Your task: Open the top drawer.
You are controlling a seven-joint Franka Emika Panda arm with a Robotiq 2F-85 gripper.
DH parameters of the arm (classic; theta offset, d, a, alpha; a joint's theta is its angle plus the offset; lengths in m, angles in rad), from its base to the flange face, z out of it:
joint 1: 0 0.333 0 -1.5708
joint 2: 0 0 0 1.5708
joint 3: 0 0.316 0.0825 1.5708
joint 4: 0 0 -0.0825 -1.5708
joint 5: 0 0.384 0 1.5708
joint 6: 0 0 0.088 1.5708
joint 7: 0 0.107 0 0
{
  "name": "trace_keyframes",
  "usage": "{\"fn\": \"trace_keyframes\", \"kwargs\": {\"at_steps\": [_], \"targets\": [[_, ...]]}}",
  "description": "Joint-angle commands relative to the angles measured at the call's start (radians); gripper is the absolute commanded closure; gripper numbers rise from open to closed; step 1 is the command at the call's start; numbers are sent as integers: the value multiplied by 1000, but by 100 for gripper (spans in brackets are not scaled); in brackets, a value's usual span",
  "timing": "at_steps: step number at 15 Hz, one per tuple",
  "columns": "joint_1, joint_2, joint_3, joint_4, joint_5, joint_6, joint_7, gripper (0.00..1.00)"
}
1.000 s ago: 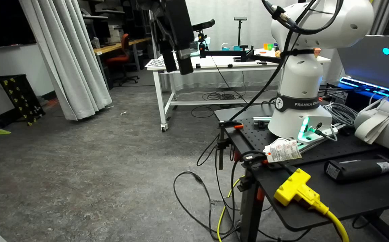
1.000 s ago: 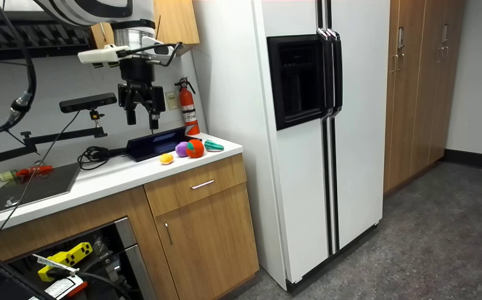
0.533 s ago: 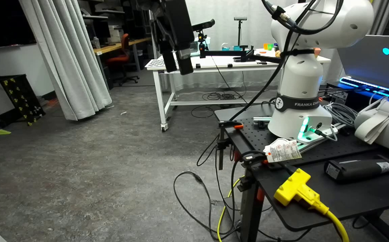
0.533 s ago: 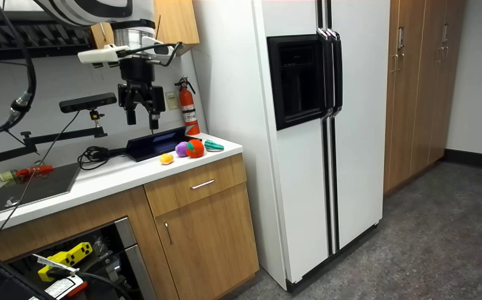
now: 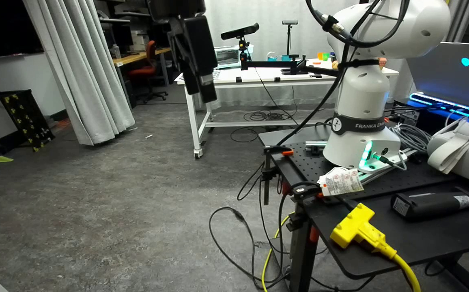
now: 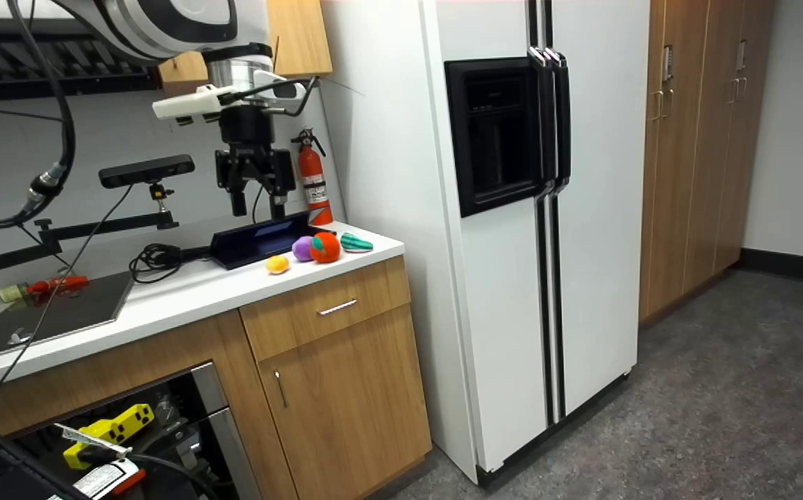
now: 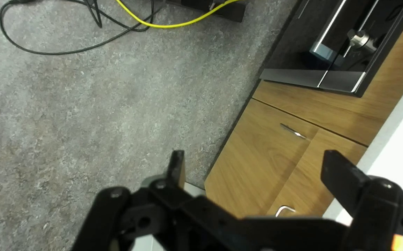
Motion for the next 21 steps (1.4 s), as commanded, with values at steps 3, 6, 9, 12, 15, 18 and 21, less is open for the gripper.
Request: {"fn": "trace_keyframes", "kwargs": {"at_steps": [3, 6, 9, 12, 15, 18, 21], "targets": [[-17, 203, 23, 129, -70, 121, 3, 0], [-12, 323, 31, 221, -96, 162, 11, 0], [-4, 439, 41, 330, -116, 172, 21, 0], [-11, 423, 46, 307, -91, 168, 4, 0], [-9, 479, 50, 366, -93, 170, 4, 0], [-8, 485, 50, 374, -94, 170, 4, 0], [-17, 520, 48, 383, -89, 205, -20, 0]]}}
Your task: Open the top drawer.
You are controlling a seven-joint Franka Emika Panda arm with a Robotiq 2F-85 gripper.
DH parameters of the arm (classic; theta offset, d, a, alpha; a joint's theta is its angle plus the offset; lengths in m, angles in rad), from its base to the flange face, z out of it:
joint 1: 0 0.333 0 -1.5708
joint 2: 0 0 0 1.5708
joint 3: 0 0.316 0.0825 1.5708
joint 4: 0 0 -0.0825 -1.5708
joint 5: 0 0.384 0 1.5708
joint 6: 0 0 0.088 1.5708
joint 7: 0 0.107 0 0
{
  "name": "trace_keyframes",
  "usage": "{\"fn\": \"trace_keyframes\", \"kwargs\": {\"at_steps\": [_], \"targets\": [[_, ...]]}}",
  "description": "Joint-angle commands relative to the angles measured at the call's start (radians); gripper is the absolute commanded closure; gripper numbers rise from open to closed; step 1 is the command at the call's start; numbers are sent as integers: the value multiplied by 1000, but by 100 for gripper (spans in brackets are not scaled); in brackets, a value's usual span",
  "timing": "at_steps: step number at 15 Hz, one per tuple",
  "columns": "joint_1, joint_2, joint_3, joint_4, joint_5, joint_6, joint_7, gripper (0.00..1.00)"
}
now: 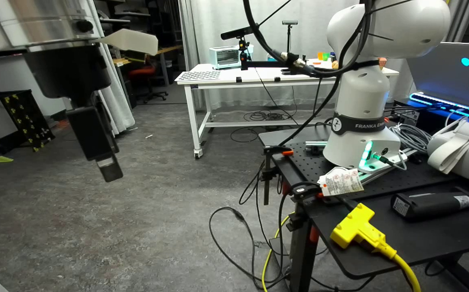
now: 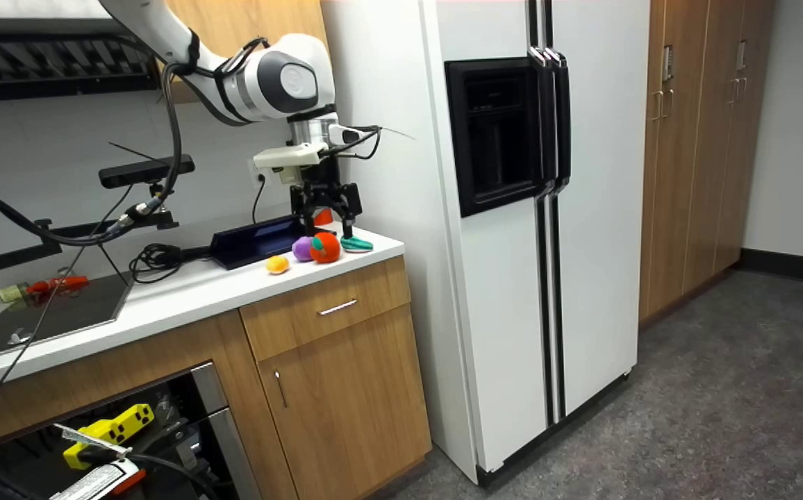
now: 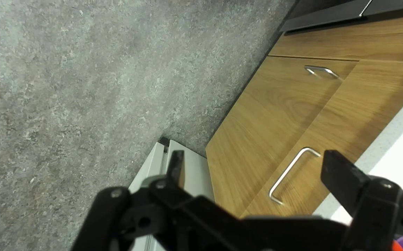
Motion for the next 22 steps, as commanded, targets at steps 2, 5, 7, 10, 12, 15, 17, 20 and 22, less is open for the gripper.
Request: {"fn": "trace_keyframes", "kwargs": {"at_steps": [2, 5, 7, 10, 12, 15, 17, 20, 22], "targets": [[-24, 74, 8, 30, 18, 81, -36, 0], [-45, 153, 12, 58, 63, 178, -50, 0], [-62, 212, 16, 84, 88, 230, -61, 0], [-80, 301, 28, 149, 109, 255, -85, 0], [-82, 354, 39, 199, 112, 251, -95, 0], [-82, 421, 66, 266, 121, 236, -111, 0], [-86, 460, 91, 303, 131, 228, -124, 0], [-92, 511, 130, 347, 156, 208, -152, 0], [-67, 483, 105, 299, 131, 243, -111, 0]]}}
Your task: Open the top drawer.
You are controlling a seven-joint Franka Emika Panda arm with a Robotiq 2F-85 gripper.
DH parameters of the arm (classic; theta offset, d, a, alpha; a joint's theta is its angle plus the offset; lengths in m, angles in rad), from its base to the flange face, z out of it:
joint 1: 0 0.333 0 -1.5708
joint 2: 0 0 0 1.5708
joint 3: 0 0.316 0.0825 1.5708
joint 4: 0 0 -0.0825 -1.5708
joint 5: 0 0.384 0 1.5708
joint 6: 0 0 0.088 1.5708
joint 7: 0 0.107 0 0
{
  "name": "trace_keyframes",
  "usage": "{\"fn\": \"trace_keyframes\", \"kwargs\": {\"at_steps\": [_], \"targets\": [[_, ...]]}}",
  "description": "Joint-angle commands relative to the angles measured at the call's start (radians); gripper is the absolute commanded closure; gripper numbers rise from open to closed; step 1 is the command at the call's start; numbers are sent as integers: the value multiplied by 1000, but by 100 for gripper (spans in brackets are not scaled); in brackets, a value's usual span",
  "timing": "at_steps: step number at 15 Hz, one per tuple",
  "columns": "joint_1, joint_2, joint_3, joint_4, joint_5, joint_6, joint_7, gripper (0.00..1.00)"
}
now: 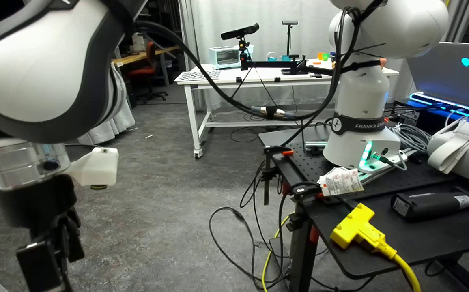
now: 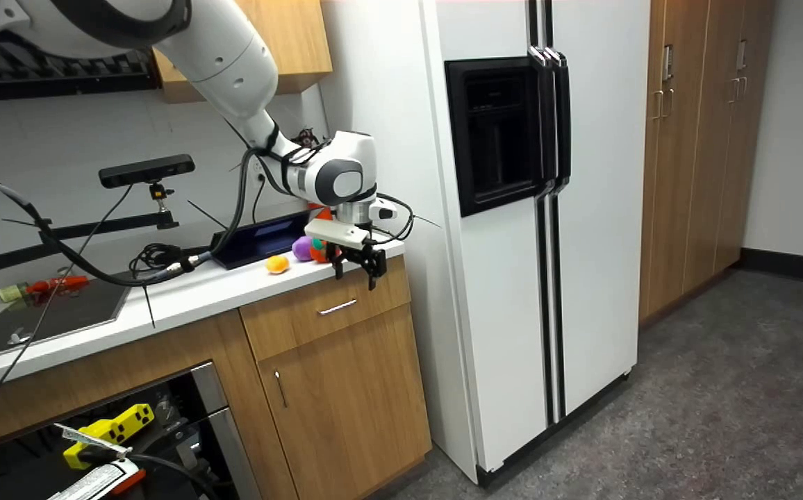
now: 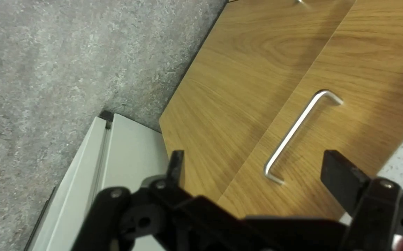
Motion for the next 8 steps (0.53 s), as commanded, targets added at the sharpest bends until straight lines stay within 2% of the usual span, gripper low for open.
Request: {"fn": "trace_keyframes", "kwargs": {"at_steps": [1, 5, 8], "targets": [[2, 14, 6, 14, 3, -3, -4, 0], [1, 30, 12, 31, 4, -5, -7, 0], [-23, 44, 15, 34, 20, 37, -30, 0]]}}
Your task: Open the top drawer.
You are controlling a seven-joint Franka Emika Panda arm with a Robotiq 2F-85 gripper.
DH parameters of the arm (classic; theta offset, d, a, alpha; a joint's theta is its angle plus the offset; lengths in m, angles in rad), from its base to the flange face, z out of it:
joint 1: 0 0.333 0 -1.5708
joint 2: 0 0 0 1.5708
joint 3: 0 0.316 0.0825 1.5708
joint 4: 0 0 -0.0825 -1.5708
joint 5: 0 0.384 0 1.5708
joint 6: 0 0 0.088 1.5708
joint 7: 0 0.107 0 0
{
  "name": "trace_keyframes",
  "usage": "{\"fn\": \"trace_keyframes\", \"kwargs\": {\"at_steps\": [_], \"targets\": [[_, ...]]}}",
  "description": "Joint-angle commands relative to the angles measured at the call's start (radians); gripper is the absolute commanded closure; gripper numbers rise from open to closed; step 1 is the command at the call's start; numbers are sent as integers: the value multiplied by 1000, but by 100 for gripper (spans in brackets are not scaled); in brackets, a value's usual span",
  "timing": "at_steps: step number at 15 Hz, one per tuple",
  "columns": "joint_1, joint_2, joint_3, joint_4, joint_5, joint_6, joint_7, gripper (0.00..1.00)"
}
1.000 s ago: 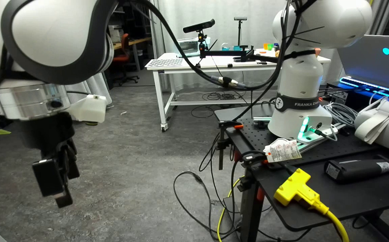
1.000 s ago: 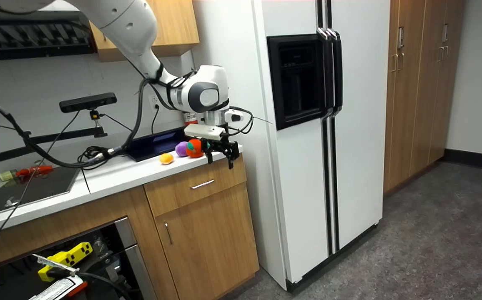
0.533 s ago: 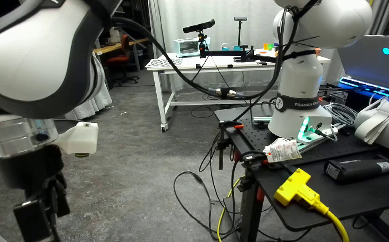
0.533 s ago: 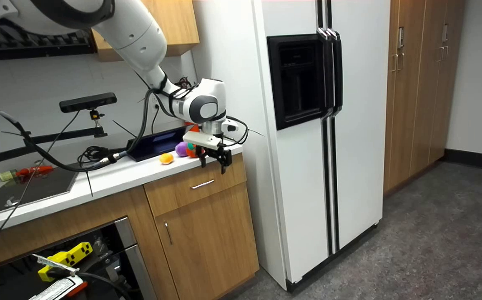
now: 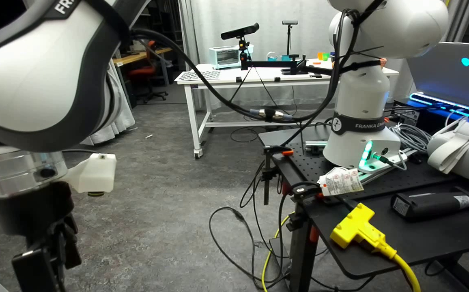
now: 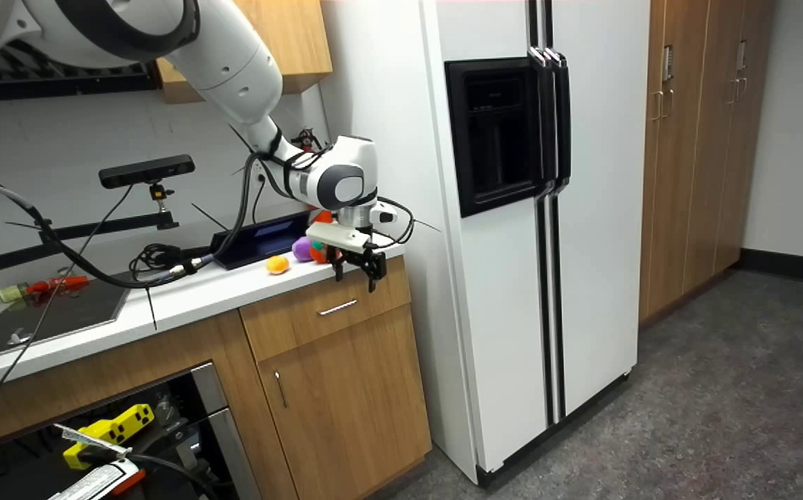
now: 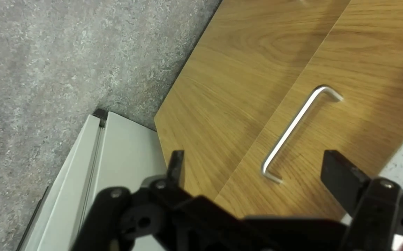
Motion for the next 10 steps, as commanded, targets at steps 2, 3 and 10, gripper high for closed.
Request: {"fn": "trace_keyframes", "kwargs": {"at_steps": [2, 3, 10], "targets": [[-34, 38, 15, 20, 29, 46, -33, 0], [-43, 51, 22, 26, 35, 51, -39, 0], [-105, 157, 96, 91, 109, 70, -111, 0]]}}
